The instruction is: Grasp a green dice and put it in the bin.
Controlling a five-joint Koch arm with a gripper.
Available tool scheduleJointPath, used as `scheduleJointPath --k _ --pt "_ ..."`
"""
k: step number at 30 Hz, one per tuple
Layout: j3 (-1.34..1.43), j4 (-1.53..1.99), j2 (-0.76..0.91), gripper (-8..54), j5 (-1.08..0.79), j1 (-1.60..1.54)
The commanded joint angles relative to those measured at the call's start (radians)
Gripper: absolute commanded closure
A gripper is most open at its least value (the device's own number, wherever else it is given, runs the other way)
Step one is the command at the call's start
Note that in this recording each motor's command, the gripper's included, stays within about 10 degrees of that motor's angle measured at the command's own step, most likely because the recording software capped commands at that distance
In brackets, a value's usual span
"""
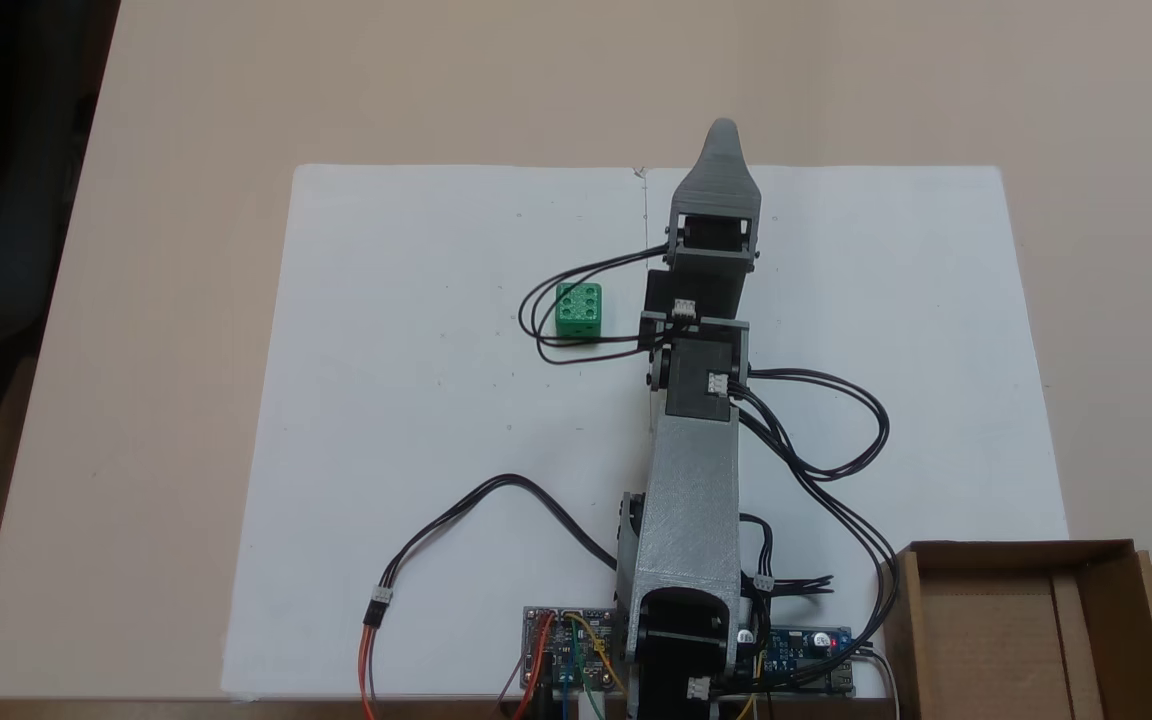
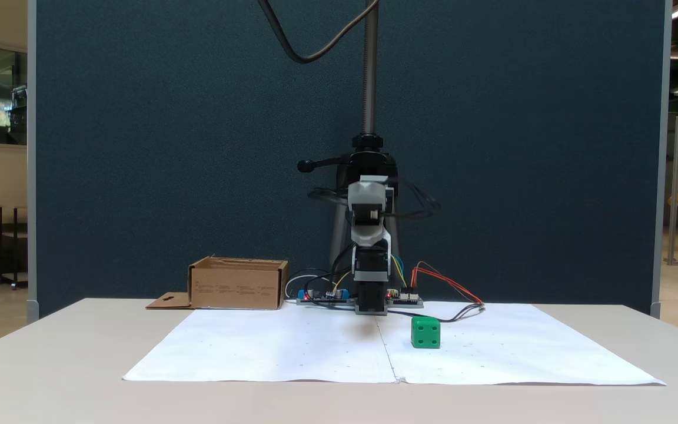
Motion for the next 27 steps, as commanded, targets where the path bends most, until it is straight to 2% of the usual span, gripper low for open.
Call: scheduleJointPath --k 1,6,13,18,27 --pt "-0.167 0.162 0.098 3.8 -0.055 0.015" --pt "-0.36 0.521 0.094 2.3 -0.055 -0.021" --pt "-0.39 0.908 0.094 2.4 -0.054 -0.051" --pt "-0.546 1.205 0.092 2.5 -0.035 -0.084" --pt "-0.721 1.653 -0.052 2.4 -0.003 -0.107"
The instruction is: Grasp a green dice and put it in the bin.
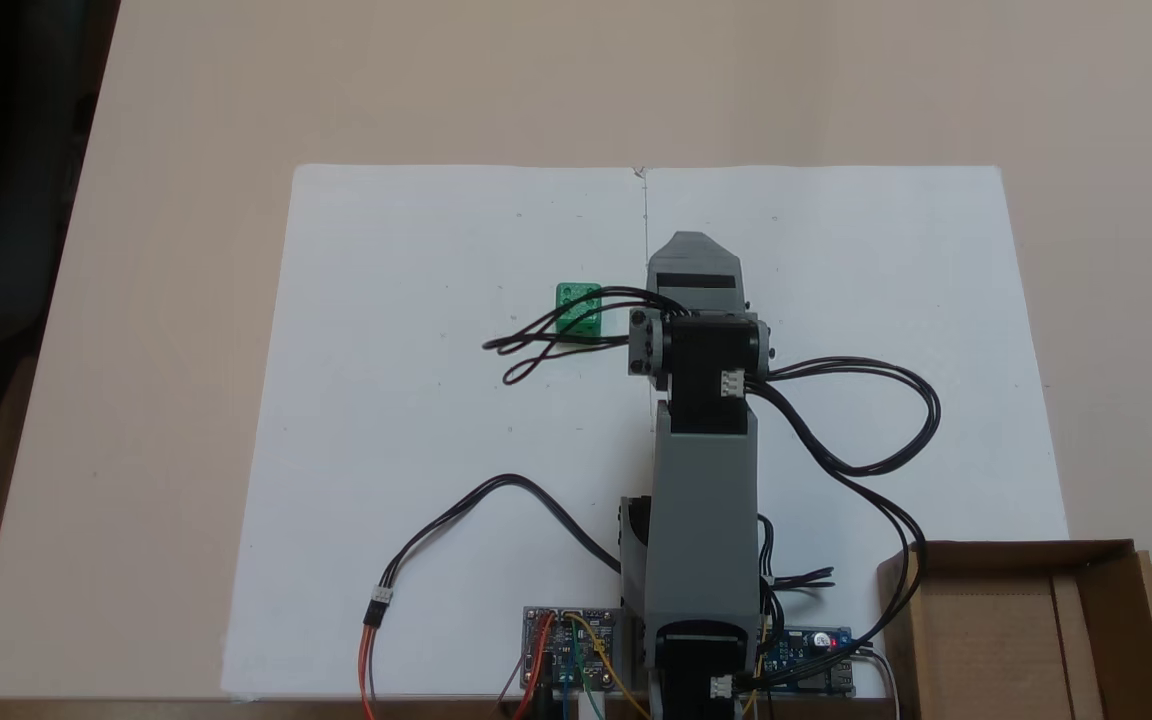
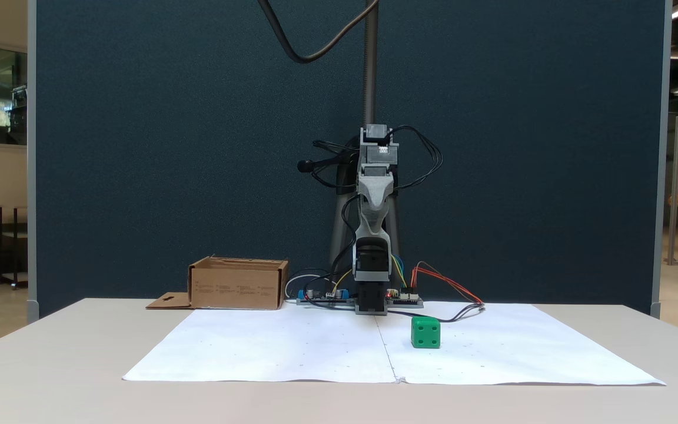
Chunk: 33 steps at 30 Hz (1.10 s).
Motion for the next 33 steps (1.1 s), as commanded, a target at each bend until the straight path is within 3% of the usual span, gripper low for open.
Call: scheduleJointPath --k 1,17,33 --pt "-0.057 0.165 -0.031 2.3 0.006 -0.014" --pt "-0.331 0.17 -0.425 2.3 0.213 -0.204" --pt "-0.345 0.055 -0.506 2.5 0.414 -0.27"
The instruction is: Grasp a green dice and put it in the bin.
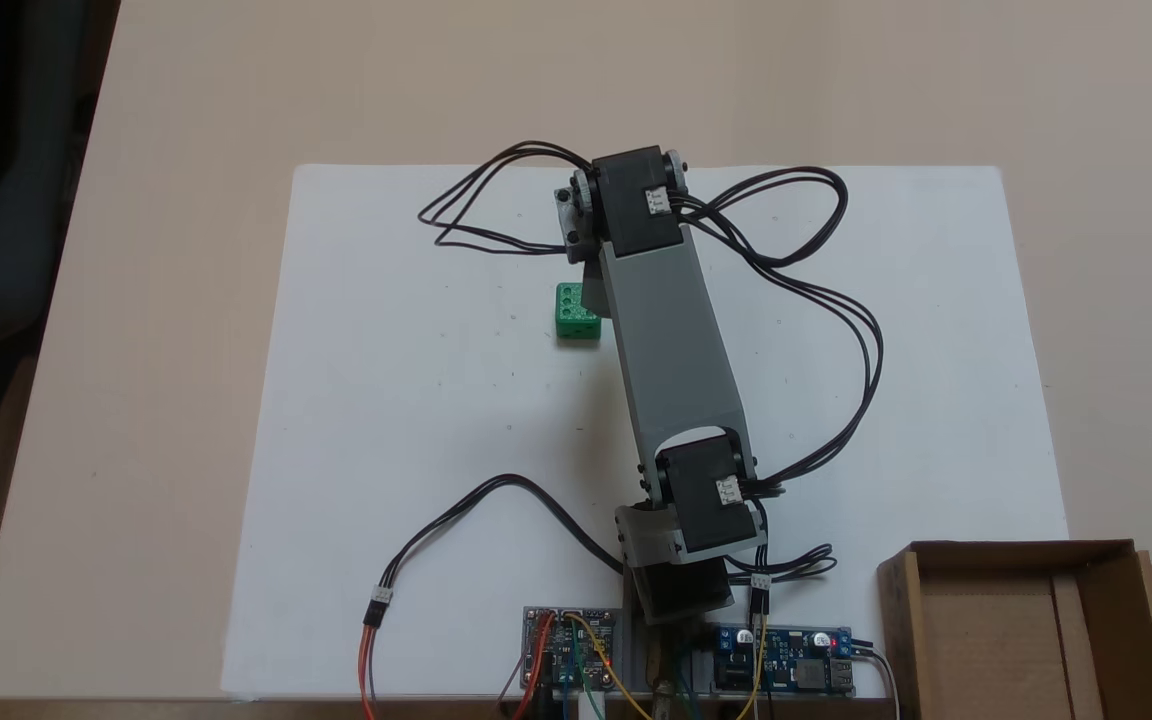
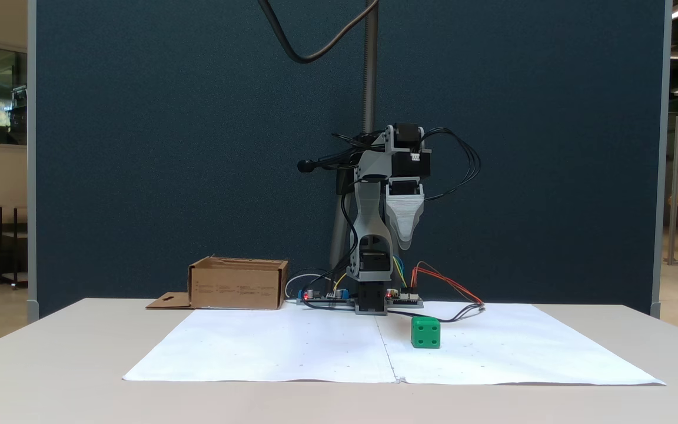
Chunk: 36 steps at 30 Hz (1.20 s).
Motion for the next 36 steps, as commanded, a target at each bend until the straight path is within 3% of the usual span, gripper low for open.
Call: scheduleJointPath --k 1,16,36 --pt "-0.064 -0.009 0.005 2.5 0.081 -0.017" --pt "-0.048 -0.098 -0.107 3.3 0.117 -0.046" --pt "0.212 -0.321 -0.127 3.2 0.118 -0.089"
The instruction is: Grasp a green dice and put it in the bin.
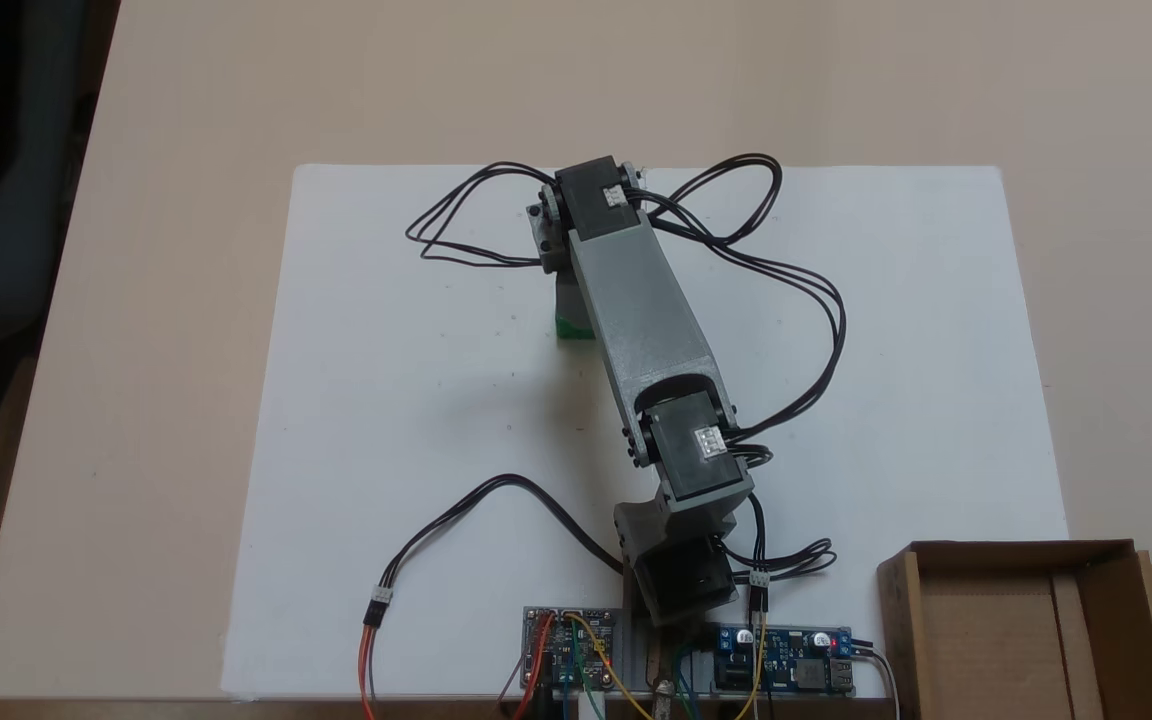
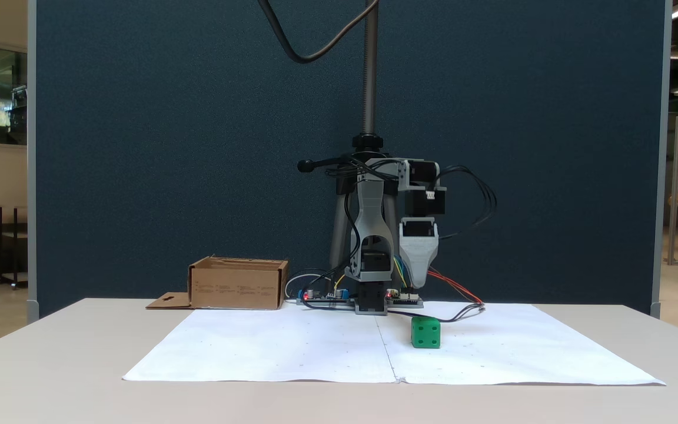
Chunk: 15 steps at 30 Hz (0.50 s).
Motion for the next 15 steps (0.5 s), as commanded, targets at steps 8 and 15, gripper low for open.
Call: scheduleJointPath --k 8,15 --pt "-0.012 -0.003 -0.025 3.2 0.06 -0.029" --pt "-0.012 -0.025 -0.052 3.2 0.064 -0.046"
